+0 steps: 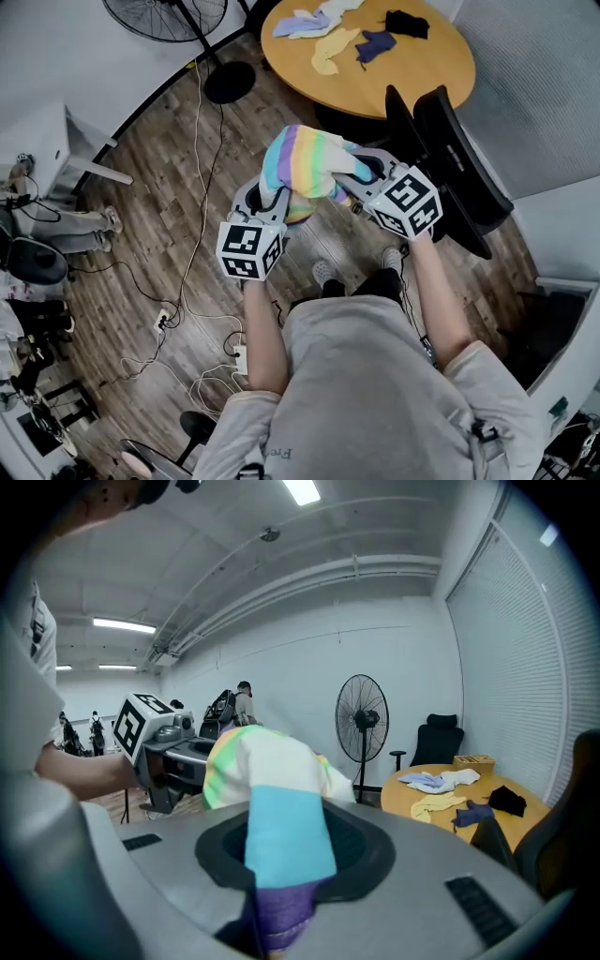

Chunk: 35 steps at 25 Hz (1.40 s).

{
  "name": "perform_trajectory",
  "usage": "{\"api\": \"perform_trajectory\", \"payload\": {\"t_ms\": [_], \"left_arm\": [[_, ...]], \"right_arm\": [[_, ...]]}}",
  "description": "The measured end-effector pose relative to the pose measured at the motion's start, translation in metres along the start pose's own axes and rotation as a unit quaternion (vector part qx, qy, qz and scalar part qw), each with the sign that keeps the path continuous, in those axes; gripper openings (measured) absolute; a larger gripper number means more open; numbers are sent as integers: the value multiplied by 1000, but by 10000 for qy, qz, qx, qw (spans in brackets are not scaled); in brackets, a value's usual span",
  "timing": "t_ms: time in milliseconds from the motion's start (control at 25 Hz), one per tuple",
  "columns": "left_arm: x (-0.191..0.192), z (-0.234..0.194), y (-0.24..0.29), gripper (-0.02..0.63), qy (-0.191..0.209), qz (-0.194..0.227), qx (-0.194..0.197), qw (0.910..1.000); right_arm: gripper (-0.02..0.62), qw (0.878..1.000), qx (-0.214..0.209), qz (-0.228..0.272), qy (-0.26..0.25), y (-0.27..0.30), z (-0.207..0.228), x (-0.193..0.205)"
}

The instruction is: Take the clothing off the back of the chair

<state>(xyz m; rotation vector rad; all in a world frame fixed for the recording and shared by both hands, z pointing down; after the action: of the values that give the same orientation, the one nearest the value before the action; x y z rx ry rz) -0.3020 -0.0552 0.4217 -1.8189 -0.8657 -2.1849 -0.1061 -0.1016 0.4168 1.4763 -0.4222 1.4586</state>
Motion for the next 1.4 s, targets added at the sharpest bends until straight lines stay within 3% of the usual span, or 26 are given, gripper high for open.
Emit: {"api": "perform_trajectory", "payload": {"t_ms": [560, 880, 1120, 1400], "left_arm": [[74, 13, 16, 120, -660, -655, 154, 9955], [100, 16, 22, 120, -673, -884, 241, 9935], [129, 24, 29, 120, -798, -1204, 512, 9882], [141, 34, 35, 120, -845, -1298, 567, 9863]], "right_arm": [[113, 9964, 238, -402, 710, 27, 3, 76], [112, 9934, 280, -496, 1000, 38, 5, 104], [115, 9905, 443, -815, 1018, 42, 4, 136], [117, 9890, 564, -772, 1126, 38, 4, 157]]}}
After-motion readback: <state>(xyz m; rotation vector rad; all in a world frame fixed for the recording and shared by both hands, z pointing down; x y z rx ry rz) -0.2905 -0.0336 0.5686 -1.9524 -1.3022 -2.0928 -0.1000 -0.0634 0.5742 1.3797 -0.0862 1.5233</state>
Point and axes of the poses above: the fingertips, and each gripper's own axes: y forward along the fingers, z to its right, x out of its underside, the point moved 8 cm from there along -y, backward along the fingers, and after that the axes turned 10 degrees about y, right-handed, at the moved point
